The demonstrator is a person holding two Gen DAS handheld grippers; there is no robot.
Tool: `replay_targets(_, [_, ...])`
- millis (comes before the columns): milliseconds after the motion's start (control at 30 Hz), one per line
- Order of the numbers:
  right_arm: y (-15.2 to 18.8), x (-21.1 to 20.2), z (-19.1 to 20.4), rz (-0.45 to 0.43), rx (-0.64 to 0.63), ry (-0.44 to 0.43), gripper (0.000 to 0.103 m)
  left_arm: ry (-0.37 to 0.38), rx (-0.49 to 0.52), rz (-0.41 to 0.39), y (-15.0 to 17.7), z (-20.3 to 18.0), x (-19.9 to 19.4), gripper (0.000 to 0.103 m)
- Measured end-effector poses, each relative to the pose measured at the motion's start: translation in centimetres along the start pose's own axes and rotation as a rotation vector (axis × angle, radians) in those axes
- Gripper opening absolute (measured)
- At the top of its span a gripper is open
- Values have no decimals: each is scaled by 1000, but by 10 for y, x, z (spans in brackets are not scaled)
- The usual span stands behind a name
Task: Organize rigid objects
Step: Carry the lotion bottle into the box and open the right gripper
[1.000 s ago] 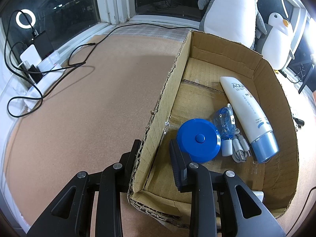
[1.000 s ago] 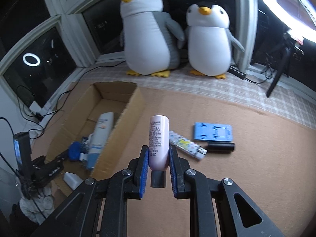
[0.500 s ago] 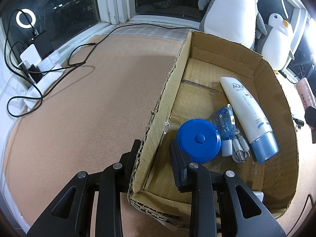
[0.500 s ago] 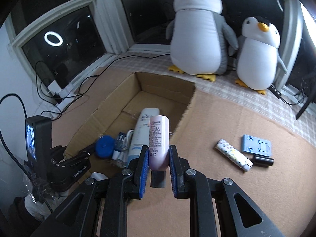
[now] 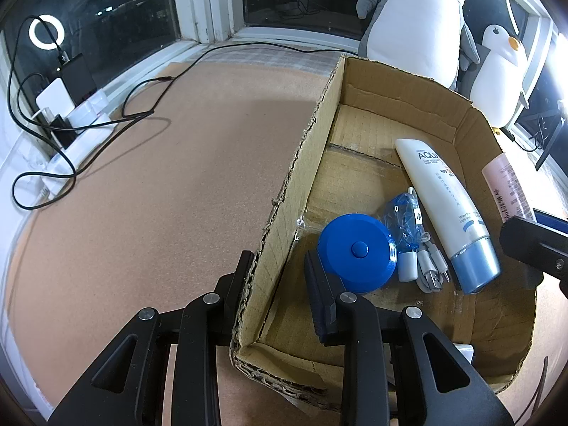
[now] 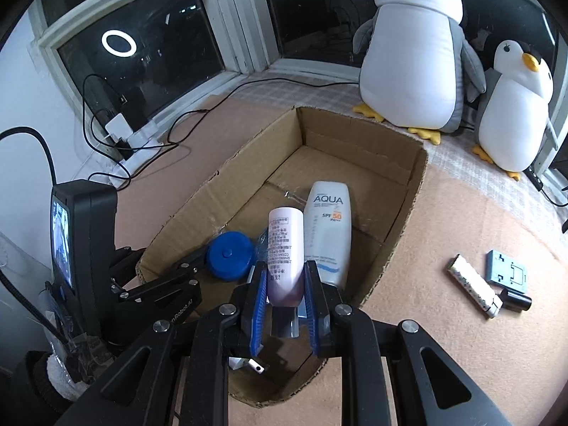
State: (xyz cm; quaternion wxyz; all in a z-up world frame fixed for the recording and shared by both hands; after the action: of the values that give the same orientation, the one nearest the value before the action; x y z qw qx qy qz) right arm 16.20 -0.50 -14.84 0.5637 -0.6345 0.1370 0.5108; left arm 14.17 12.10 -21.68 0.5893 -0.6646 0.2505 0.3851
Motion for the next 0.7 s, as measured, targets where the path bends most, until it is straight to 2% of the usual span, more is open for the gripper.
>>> replay_targets(433, [-2, 8, -1, 14, 3, 9, 19, 0, 1, 0, 0, 0, 0, 27])
replay_targets(500, [-2, 8, -1, 15, 4, 8, 26, -1, 0, 0, 0, 0, 0, 27])
replay_targets(567, [-3, 7, -2, 9, 9, 13, 38, -1, 0, 0, 0, 0, 0, 27])
replay_targets(700, [-5, 5, -3, 0, 8, 21, 41, -1, 0, 0, 0, 0, 1, 27])
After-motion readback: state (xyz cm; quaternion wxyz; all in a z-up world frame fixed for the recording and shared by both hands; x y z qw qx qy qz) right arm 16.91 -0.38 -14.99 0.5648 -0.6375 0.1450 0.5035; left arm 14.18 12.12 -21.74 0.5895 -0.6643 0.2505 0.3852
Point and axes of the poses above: each gripper's, at about its wrist camera, not at the fingertips, and x roughly the way its jaws point, z to its left, y to its underside, the point moved 7 cm from there along x, roughly the way its jaws point, and after that the axes turned 4 degrees about -z, right-handed, at the moved point
